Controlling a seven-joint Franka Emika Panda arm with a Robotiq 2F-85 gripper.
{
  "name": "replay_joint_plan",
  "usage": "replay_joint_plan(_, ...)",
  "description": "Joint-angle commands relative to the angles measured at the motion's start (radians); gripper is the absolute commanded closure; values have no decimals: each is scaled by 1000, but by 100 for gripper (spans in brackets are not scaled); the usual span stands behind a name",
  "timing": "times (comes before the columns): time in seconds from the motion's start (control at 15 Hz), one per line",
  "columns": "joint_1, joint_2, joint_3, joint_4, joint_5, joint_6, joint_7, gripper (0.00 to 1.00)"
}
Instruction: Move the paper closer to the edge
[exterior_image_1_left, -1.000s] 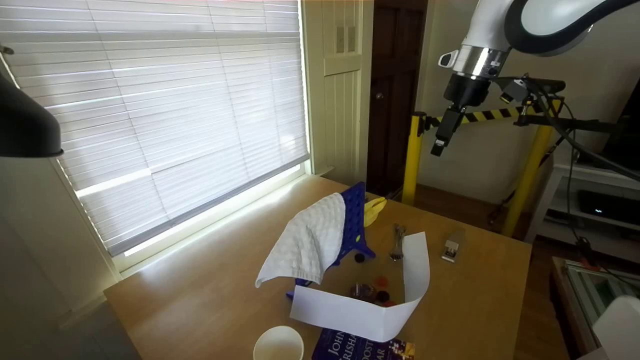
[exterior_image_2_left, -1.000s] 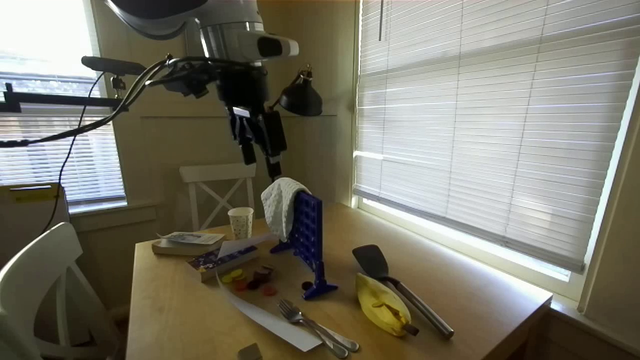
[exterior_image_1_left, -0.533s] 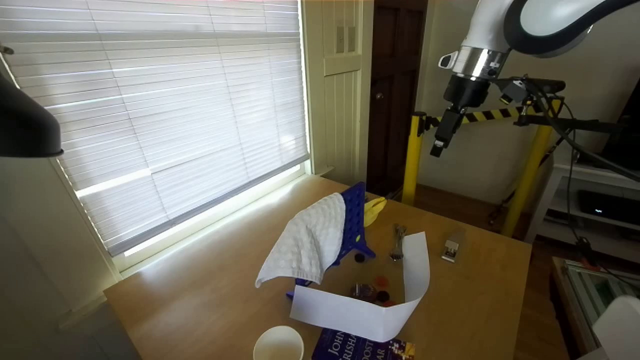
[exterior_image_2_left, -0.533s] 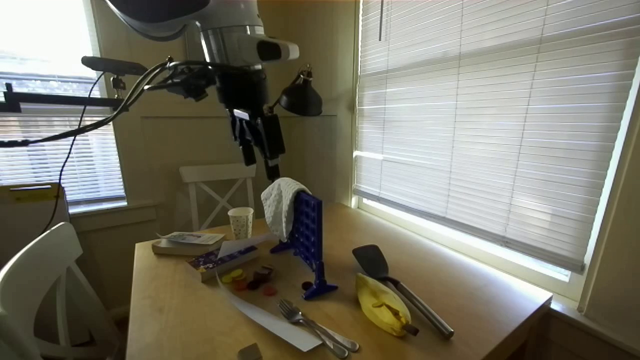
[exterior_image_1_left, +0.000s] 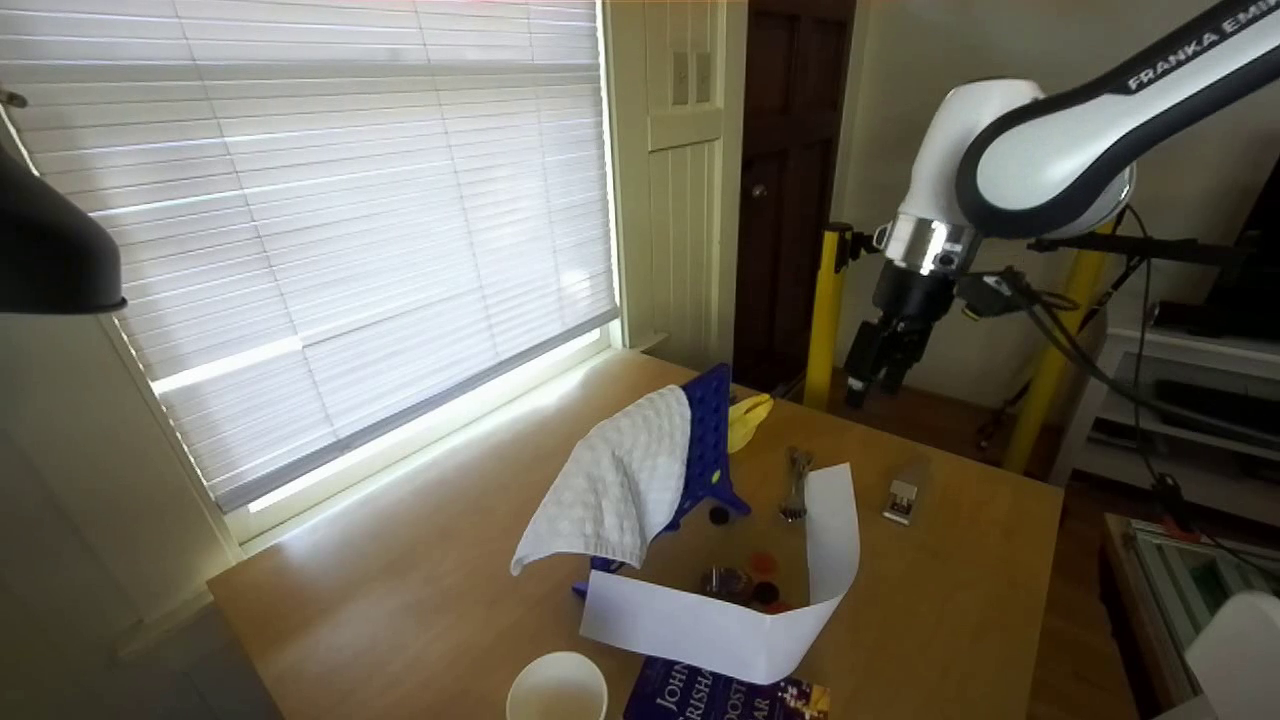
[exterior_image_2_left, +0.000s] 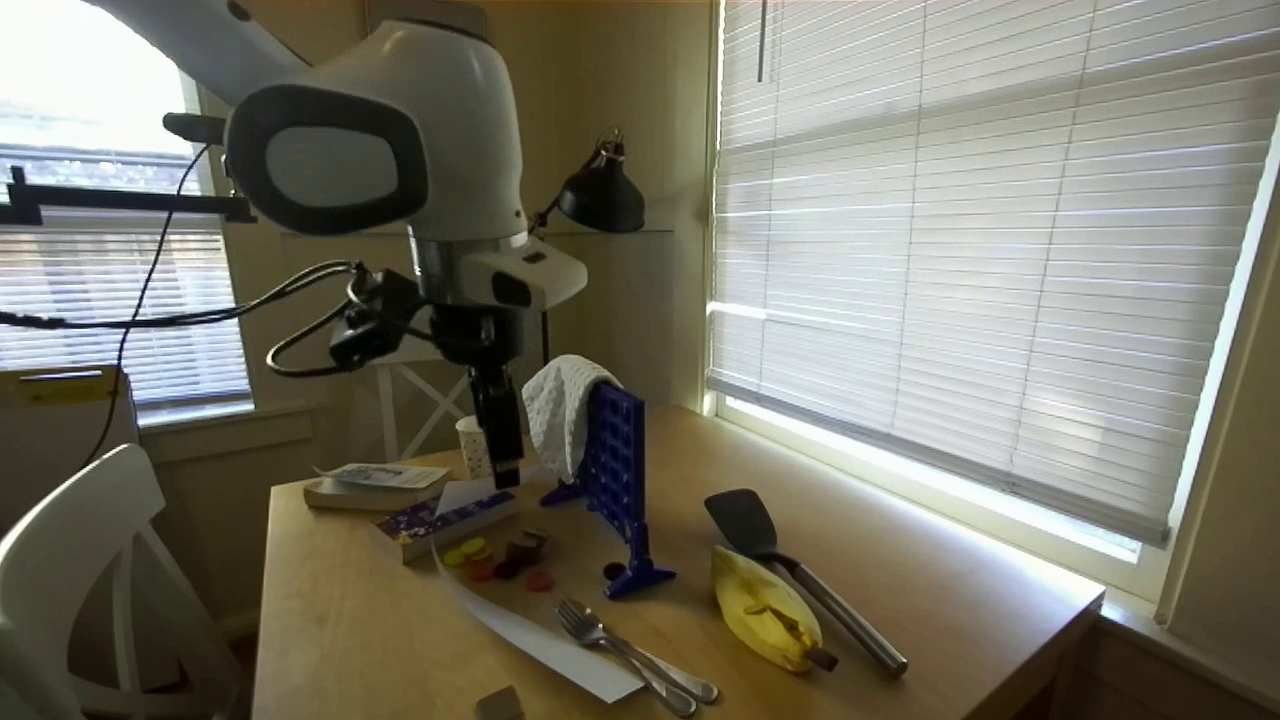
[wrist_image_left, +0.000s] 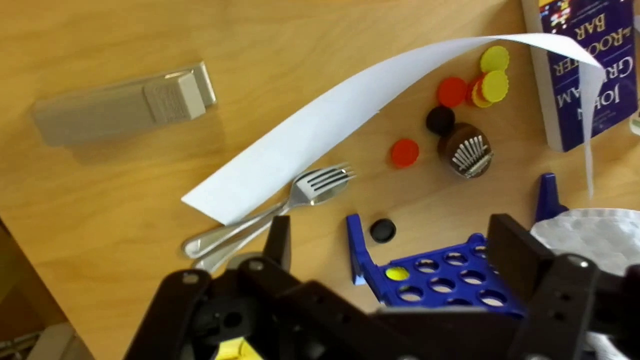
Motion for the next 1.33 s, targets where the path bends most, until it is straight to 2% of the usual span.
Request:
replay_joint_plan(0.0,6,129,23,-19,109,86,112,0)
replay_joint_plan(0.13,18,199,24,-15,203,129,142,0)
replay_joint_plan(0.2,-5,128,30,-26,126,77,107,0)
replay_joint_plan(0.33,-1,182,33,-25,167,112,121,0)
replay_joint_plan(0.67,3,218,34,-12,184,123,121,0)
replay_joint_plan(1.0,40,325,50,3,415,70,16,0)
replay_joint_plan(1.27,16,412,75,64,590,20,-46,0)
